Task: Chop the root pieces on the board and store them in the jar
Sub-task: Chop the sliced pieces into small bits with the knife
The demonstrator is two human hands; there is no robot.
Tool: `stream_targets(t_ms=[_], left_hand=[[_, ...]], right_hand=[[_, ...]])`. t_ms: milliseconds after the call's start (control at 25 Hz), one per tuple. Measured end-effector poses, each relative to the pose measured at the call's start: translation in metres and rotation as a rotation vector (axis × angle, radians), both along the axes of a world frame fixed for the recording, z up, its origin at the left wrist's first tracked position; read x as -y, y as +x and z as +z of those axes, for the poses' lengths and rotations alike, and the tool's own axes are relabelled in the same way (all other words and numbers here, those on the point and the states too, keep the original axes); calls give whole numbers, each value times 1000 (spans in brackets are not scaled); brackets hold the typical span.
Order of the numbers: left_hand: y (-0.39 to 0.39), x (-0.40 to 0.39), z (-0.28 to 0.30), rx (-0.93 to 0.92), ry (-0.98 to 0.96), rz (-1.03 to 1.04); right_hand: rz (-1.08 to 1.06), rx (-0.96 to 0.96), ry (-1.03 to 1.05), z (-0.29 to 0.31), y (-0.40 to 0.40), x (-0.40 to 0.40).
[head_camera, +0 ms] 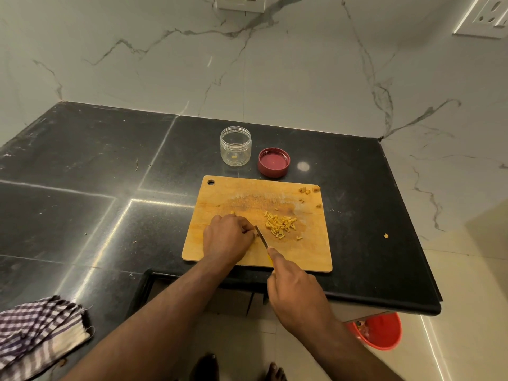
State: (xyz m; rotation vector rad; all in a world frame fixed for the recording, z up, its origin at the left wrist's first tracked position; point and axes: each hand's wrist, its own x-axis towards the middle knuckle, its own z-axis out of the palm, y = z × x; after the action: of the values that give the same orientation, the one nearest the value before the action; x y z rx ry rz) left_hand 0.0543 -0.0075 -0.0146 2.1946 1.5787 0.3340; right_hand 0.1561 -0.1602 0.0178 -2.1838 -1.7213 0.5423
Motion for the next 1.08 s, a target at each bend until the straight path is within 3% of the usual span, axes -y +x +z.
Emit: stream_targets(t_ms=[600, 1080], left_hand=[[-2, -3, 0, 1, -42, 21], [-1, -7, 2, -5, -88, 52]], right_hand=[[-23, -34, 24, 4, 1, 14], [47, 53, -39, -2, -3, 15]])
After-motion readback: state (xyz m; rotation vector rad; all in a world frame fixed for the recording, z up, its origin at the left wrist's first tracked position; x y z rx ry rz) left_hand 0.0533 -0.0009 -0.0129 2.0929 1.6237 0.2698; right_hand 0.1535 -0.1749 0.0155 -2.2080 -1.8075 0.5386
